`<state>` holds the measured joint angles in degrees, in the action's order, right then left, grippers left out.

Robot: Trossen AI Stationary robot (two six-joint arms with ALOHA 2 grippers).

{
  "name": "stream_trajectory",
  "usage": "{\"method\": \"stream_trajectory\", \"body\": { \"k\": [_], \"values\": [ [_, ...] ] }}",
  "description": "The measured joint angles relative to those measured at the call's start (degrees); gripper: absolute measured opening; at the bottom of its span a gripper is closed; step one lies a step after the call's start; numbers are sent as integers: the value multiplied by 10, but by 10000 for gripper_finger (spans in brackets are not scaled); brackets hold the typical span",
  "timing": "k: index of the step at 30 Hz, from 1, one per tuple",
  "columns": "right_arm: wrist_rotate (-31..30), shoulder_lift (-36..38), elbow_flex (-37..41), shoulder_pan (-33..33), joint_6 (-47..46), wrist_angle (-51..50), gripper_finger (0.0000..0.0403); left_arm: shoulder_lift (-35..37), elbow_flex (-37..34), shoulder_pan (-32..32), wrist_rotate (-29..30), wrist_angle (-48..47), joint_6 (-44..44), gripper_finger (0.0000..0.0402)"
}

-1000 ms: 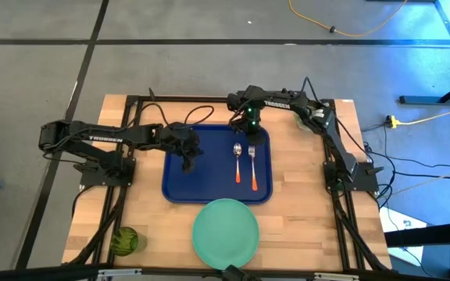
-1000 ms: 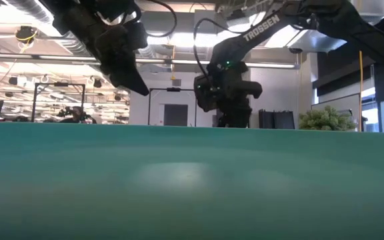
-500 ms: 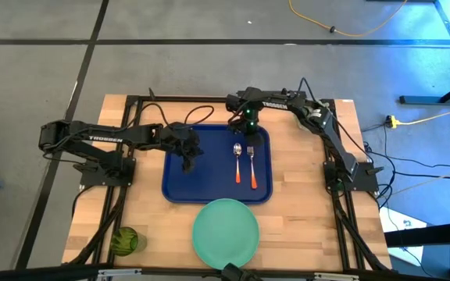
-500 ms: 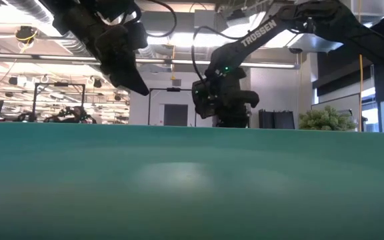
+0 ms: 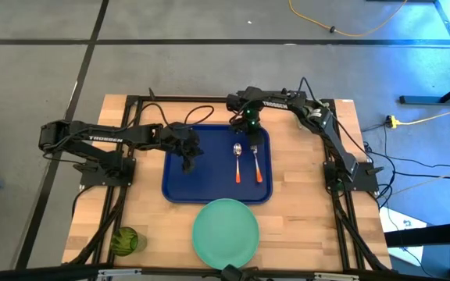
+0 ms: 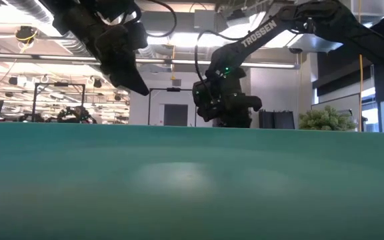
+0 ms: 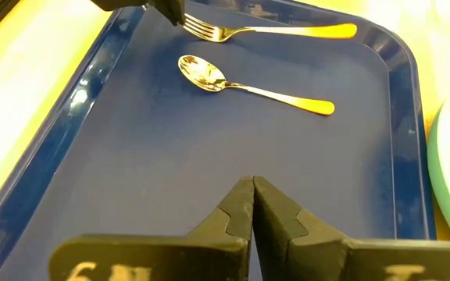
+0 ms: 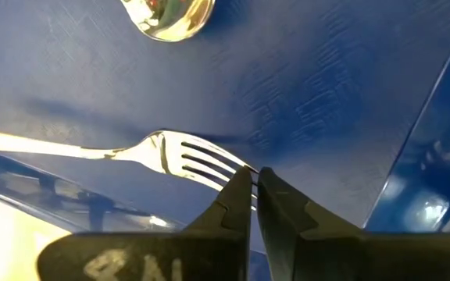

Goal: Pick and place plate/cup/fork/spoon on tray
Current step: Put the orange fork on the serving tray to the right of the orange spoon

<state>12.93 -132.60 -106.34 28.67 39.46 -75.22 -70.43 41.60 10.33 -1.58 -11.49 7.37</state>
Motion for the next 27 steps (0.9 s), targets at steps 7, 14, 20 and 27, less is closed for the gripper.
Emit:
{"method": "stream_trajectory", "body": {
  "k": [7,14,20,27],
  "values": [
    [0,0,-1,-3,-3,-13,25,0,0,0,0,0,0,0],
    [1,0,-35,-9,-7,-20,25,0,0,0,0,0,0,0],
    [2,0,-64,-9,-8,-26,25,0,0,0,0,0,0,0],
    [2,0,-66,-8,-8,-37,24,0,0,0,0,0,1,0]
  ]
}}
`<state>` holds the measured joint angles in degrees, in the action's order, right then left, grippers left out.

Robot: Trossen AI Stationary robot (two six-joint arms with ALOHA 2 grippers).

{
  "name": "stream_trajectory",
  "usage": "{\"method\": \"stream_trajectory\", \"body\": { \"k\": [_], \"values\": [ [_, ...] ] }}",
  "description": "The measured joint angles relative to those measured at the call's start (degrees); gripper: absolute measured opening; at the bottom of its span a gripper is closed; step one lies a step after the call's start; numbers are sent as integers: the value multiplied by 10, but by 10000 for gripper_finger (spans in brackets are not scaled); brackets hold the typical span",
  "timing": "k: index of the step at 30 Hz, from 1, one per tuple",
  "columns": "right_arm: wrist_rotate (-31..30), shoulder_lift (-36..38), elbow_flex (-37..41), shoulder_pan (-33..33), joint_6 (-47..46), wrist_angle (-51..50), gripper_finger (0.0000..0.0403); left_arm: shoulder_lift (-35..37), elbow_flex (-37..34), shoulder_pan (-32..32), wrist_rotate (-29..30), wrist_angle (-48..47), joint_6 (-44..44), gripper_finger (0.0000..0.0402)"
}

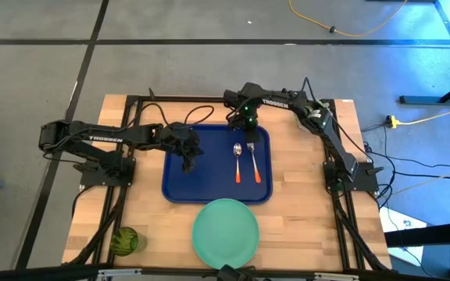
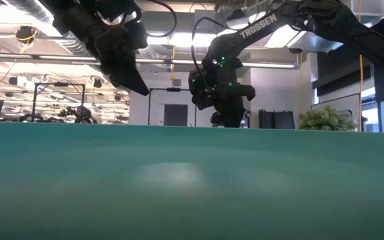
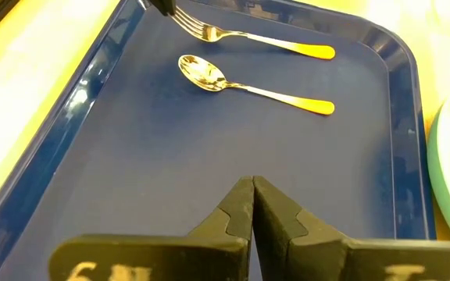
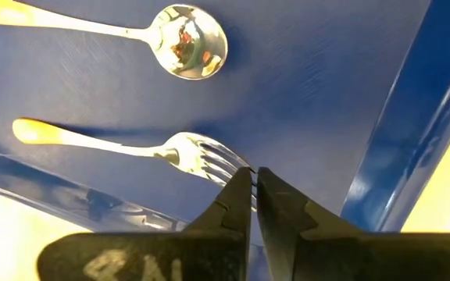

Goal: Pick and place plate/cup/fork/spoon on tray
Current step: Put the orange fork on the serving tray to the right of the orange spoon

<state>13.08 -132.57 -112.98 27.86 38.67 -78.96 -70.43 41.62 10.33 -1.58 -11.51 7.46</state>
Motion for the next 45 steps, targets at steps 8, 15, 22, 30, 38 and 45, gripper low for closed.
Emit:
{"method": "stream_trajectory", "body": {
  "k": [8,15,22,30,38,45],
  "values": [
    [0,0,5,0,2,10,5,0,0,0,0,0,0,0],
    [0,0,5,0,2,13,19,0,0,0,0,0,0,0],
    [0,0,5,0,2,14,23,0,0,0,0,0,0,0],
    [0,0,5,2,-9,14,23,0,0,0,0,0,0,0],
    [0,0,5,2,-12,14,6,0,0,0,0,0,0,0],
    [0,0,5,2,-14,14,22,0,0,0,0,0,0,0]
  ]
}}
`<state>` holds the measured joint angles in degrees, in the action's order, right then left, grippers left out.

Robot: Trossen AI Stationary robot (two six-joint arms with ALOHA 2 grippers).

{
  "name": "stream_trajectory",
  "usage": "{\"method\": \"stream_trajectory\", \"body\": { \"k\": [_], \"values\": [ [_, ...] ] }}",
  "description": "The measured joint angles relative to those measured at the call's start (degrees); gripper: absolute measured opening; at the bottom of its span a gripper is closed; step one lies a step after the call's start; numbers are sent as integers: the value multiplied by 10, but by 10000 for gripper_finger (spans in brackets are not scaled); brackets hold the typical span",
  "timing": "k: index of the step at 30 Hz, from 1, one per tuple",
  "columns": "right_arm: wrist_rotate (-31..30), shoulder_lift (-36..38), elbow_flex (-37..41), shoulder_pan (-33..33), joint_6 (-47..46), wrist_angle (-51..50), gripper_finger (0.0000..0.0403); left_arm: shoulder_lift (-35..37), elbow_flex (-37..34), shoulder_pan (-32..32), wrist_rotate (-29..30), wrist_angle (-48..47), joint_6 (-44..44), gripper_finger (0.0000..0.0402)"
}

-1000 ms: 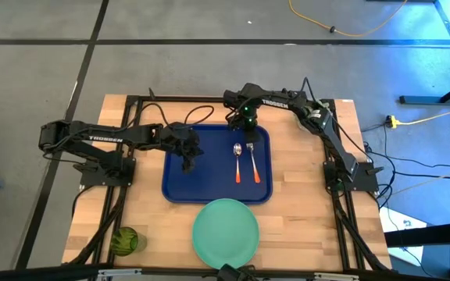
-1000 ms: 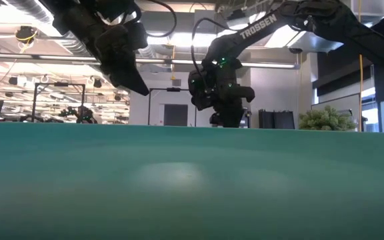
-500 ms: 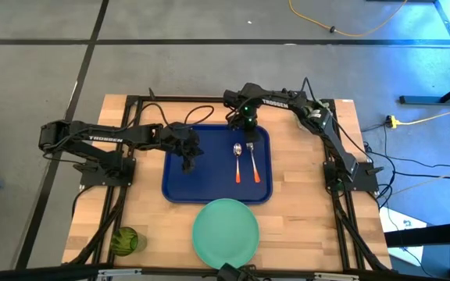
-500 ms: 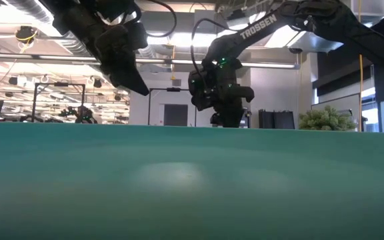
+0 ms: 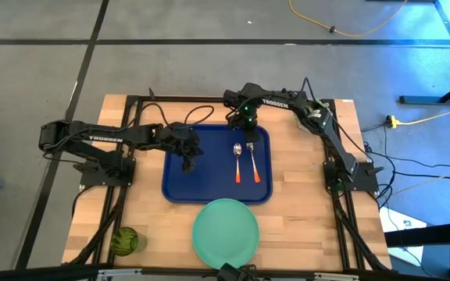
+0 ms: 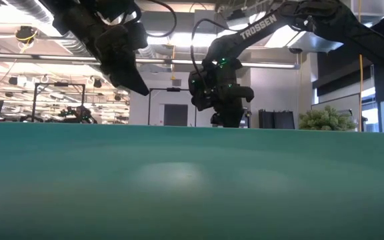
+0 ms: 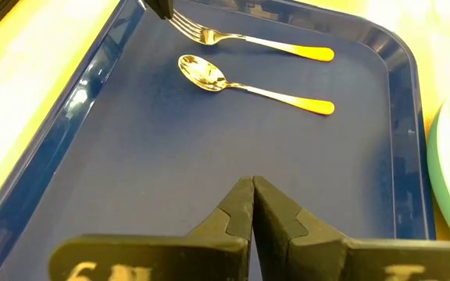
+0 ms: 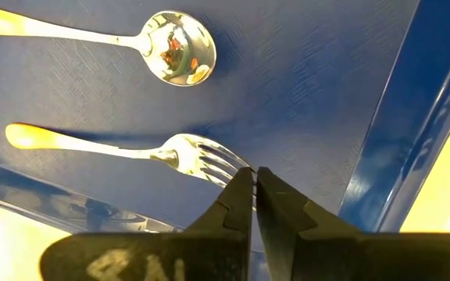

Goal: Pick and place plate/cup/fork/spoon on tray
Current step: Put the orange fork on the serving tray to the right of the orange spoon

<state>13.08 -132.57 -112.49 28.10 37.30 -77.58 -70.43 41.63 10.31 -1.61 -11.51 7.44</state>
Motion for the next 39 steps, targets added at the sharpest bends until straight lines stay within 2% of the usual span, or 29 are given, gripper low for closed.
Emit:
{"method": "stream_trajectory", "body": {
  "k": [14,20,28,39],
  "values": [
    [0,0,0,1,-19,7,23,0,0,0,0,0,0,0],
    [0,0,0,2,-21,6,5,0,0,0,0,0,-1,0],
    [0,0,0,2,-23,6,29,0,0,0,0,0,-1,0],
    [0,1,4,2,-42,17,31,0,0,-11,0,0,-1,0]
  ]
}}
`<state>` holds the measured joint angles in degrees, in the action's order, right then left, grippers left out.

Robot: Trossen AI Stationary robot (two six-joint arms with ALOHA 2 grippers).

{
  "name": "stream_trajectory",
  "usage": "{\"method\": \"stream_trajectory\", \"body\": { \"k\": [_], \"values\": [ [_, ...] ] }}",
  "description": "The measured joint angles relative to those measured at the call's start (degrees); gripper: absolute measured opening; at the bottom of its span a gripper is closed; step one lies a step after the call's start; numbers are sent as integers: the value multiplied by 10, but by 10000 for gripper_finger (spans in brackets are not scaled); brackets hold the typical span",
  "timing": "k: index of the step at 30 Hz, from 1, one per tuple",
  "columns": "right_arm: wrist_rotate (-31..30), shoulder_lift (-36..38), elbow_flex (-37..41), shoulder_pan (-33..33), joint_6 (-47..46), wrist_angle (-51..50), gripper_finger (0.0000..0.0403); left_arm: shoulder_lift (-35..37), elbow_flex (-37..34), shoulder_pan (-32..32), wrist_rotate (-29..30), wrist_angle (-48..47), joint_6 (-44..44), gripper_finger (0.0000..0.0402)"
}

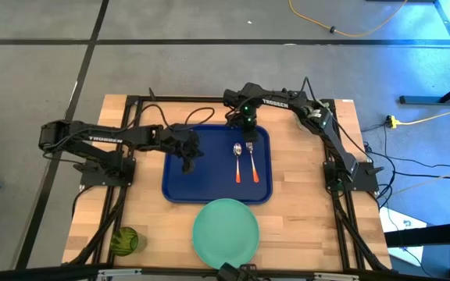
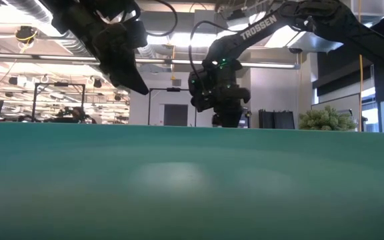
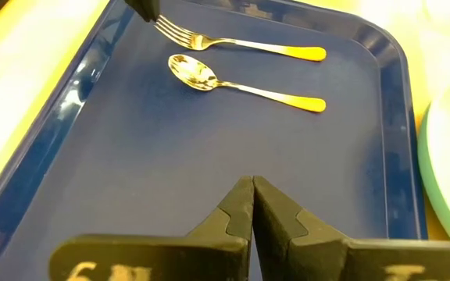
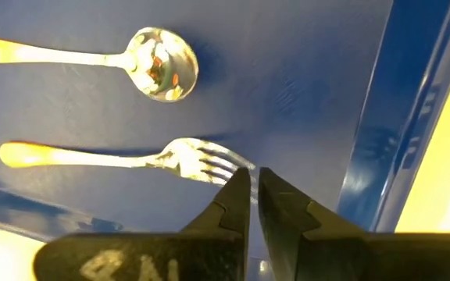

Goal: Pick and place plate/cup/fork/spoon on tray
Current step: Put the orange fork on the serving tray to the right of the orange spoon

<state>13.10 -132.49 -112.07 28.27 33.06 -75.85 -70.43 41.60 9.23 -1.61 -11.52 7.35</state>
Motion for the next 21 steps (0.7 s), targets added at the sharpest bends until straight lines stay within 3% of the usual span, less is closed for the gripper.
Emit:
{"method": "stream_trajectory", "body": {
  "k": [6,10,21],
  "values": [
    [4,0,-40,-8,-10,-15,28,0,0,-3,0,0,0,0],
    [49,1,-54,-39,-11,-12,7,0,0,-3,0,0,0,0],
    [66,0,18,-109,-12,89,2,0,0,-3,0,0,1,0]
  ]
}}
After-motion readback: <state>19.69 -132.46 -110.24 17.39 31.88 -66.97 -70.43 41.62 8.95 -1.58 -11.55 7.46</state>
